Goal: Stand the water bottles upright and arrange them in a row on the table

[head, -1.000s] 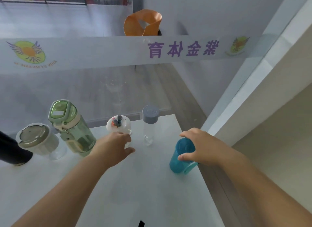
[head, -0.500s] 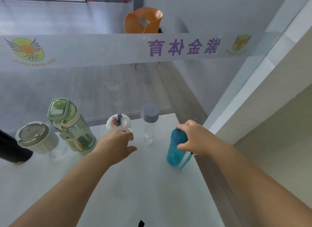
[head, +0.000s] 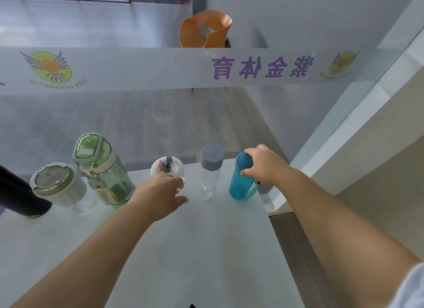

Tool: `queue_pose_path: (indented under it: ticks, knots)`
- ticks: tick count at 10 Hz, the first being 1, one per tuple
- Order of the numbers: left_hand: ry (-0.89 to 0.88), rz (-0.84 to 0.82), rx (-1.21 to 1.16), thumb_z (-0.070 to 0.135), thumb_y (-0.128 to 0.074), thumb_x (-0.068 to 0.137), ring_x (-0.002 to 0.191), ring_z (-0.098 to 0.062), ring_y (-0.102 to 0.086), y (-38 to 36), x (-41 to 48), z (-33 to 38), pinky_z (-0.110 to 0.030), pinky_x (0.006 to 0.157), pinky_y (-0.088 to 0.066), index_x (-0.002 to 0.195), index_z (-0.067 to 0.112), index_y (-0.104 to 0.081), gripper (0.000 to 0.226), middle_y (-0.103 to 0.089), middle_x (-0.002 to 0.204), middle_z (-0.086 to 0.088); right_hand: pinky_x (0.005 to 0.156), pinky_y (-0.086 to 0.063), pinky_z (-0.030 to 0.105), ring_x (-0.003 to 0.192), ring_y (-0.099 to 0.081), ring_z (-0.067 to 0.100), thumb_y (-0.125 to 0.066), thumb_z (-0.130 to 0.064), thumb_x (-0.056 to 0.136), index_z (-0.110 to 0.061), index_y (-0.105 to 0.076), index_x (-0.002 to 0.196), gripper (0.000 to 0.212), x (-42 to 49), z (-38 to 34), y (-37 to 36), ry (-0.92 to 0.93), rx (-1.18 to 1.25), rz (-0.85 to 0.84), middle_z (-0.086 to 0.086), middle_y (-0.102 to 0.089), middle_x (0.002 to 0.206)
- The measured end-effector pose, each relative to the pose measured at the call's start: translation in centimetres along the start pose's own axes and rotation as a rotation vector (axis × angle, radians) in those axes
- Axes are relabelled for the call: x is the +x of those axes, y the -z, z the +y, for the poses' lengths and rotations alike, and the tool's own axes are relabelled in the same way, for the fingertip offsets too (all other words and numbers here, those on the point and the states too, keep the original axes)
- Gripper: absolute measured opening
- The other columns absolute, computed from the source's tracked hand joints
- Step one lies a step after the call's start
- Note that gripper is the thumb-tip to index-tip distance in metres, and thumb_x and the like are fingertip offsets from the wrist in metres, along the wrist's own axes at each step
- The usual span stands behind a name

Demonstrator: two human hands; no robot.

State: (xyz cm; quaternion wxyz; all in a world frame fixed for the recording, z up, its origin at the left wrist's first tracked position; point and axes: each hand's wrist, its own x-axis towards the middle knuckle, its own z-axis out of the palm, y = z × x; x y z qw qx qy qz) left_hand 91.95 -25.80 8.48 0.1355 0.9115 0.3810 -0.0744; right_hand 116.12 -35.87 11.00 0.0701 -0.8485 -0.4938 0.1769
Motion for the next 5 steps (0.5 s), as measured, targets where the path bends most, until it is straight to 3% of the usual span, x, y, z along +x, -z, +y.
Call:
queue_pose_path:
  ticks: [2, 5]
  knots:
    - [0.008, 0.005, 0.021, 0.05, -0.054, 0.084, 0.096, -0.026, -0.059, 0.2, -0.2, 0.0, -0.033, 0.077, -0.05, 0.114, 0.028, -0.052, 0.037, -0.057, 0.119, 0.004, 0.092, -0.052, 0.039, 0.106, -0.054, 0.028, -0.064, -0.028, 0.084, -0.012, -0.045, 0.131, 0.053, 0.8, -0.1, 0.1, -0.011, -0.022, -0.024, 0.012, -0.046, 0.123]
    - [-0.004, 0.059, 0.043, 0.05, -0.055, 0.084, 0.104, -0.023, -0.059, 1.2, -1.0, -0.4, -0.033, 0.08, -0.048, 0.116, 0.028, -0.053, 0.039, -0.058, 0.125, 0.005, 0.092, -0.05, 0.044, 0.11, -0.051, 0.028, -0.064, -0.043, 0.079, -0.012, -0.045, 0.13, 0.063, 0.5, -0.7, 1.7, -0.055, -0.119, -0.067, 0.012, -0.047, 0.127]
